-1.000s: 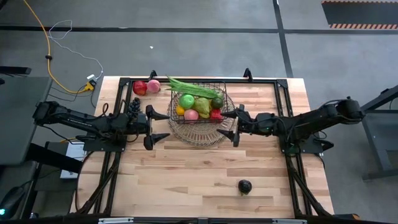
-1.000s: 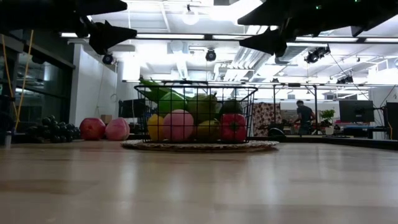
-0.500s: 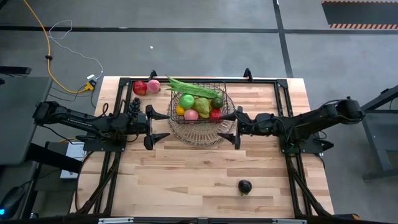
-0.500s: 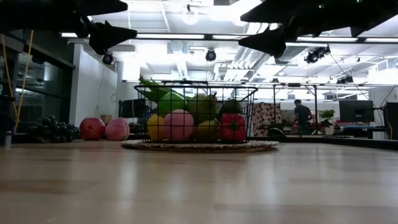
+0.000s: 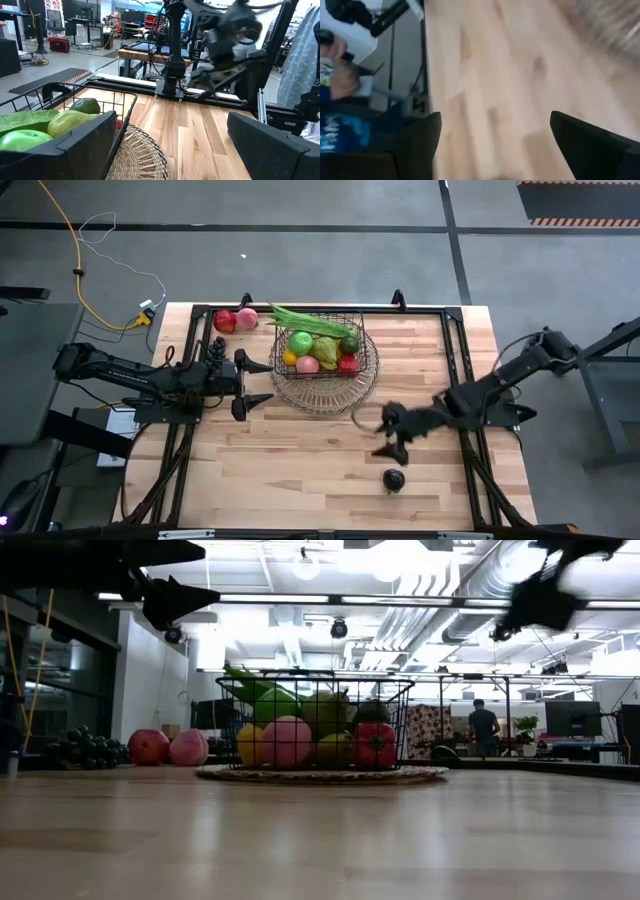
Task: Build produce basket
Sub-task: Put the mangosteen into the wire basket
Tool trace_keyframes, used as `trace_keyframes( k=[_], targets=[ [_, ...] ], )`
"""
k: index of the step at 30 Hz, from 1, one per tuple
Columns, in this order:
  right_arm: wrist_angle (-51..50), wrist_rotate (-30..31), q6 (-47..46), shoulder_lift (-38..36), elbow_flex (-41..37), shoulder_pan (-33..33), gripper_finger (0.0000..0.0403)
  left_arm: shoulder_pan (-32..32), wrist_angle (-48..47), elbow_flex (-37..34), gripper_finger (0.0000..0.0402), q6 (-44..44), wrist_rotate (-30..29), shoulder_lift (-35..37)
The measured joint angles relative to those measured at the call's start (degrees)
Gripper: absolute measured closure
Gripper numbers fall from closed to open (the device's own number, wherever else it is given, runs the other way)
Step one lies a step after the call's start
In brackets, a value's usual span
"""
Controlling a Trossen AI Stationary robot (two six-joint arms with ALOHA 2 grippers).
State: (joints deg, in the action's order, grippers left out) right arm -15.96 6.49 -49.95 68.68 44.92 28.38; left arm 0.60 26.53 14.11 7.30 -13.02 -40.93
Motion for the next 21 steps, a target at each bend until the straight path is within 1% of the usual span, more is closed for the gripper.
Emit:
trace_keyframes(
  k=[5,9,15,21],
  targets=[
    [-14.6,3.6,-18.4,5.5,8.1,9.7,0.0041,0.0,-0.7,0.0,0.0033,0.0,0.0,0.0],
    [-26.2,4.4,-28.3,13.1,16.3,14.1,0.0041,0.0,-1.1,0.0,0.0033,0.0,0.0,0.0],
    [-37.9,3.7,-34.8,25.5,28.3,15.0,0.0041,0.0,-0.6,0.0,0.0033,0.0,0.0,0.0],
    [-46.2,-1.7,-38.5,35.3,36.0,13.6,0.0041,0.0,-0.2,0.0,0.0033,0.0,0.0,0.0]
  ],
)
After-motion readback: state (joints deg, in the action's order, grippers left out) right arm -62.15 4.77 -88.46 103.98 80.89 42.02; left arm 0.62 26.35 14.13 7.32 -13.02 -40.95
